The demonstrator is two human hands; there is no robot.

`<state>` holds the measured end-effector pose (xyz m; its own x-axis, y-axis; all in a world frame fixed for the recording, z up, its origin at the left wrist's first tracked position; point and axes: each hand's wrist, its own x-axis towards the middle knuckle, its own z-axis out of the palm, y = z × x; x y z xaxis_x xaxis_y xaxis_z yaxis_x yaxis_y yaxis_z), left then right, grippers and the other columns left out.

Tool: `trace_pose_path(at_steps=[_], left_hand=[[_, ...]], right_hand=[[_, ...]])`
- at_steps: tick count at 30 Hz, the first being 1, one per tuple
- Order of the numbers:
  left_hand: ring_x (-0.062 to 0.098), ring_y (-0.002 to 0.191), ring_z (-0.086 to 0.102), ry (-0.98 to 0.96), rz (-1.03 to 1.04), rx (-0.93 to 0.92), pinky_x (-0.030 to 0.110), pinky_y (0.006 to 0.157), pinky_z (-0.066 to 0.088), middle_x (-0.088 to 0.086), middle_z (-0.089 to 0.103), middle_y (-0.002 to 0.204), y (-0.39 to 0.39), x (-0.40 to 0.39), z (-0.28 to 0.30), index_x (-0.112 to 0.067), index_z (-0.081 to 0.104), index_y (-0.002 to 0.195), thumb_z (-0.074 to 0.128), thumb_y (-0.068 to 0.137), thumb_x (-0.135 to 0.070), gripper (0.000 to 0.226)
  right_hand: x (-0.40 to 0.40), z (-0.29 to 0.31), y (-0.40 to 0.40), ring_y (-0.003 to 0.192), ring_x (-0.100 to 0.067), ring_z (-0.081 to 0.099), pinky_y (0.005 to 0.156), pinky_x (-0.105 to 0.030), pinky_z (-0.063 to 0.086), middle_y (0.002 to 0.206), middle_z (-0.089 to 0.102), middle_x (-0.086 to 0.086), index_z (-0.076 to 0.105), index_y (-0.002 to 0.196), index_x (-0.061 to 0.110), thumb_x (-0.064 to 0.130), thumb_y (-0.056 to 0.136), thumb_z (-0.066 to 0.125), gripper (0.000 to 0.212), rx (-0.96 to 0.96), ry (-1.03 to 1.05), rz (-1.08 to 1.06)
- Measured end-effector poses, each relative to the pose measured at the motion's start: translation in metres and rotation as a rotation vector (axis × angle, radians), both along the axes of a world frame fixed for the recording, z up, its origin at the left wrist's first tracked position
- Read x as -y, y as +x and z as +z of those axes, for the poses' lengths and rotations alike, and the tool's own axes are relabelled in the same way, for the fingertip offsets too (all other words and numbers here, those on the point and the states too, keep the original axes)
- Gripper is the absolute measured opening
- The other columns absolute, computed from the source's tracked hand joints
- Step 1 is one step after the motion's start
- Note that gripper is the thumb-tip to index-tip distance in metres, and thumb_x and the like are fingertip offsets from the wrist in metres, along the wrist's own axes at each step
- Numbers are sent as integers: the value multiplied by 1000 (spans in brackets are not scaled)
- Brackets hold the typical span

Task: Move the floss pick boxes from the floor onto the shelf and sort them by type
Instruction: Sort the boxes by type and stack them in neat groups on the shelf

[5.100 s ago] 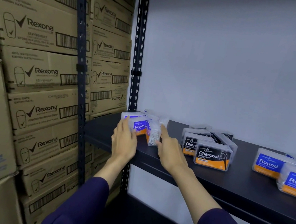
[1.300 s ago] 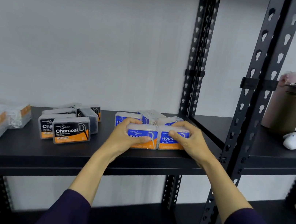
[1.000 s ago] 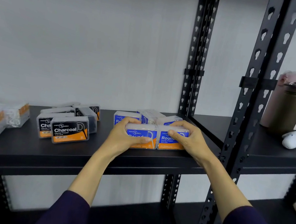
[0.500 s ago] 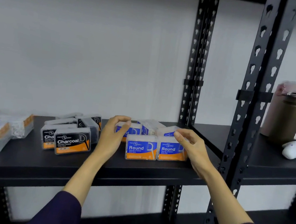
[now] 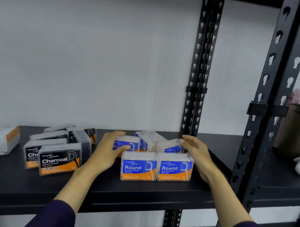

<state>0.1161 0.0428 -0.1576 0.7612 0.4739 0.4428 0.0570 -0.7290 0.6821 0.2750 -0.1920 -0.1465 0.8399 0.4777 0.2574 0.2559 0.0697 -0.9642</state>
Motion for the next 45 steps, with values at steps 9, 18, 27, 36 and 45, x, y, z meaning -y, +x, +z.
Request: trace_pose_path(at_steps=[9,18,27,36,45], left_hand=[[17,112,58,-268,-93,65,34,83,56,6,51,128,-12,8,5,-26,50,124,56,94,-26,30],[7,98,67,-613,-415,-11,22,78,55,-2,66,114,-26,32,16,-23,60,115,40,100,-24,25],[13,109,64,-517,-446,-78,37,94,52,-6,62,121,-25,35,12,-33,60,115,61,73,-61,51],[-4,102,55,-559,-383,18,19,92,45,-19,51,118,-36,47,13,-34,30,138,42,78,-74,72],[-2,99,55,-337,-322,-93,9,69,51,-22,47,110,-50,61,12,-32,30,131,78,77,-28,72]], right_hand=[[5,-1,1,93,-16,70,71,-24,58,109,69,-5,57,120,19,33,95,52,29,-43,-146,187],[8,0,1,91,-16,71,74,-26,59,107,71,-7,56,118,17,31,94,56,28,-80,-130,223],[16,3,-12,82,-15,71,68,-26,59,96,72,-7,63,107,14,23,97,50,18,-97,44,184],[22,1,-28,106,-14,67,89,-29,55,120,64,7,53,125,26,78,58,65,86,16,-53,237],[30,-4,-37,94,-11,67,77,-23,55,113,60,-2,43,125,16,32,62,76,73,112,-222,254]])
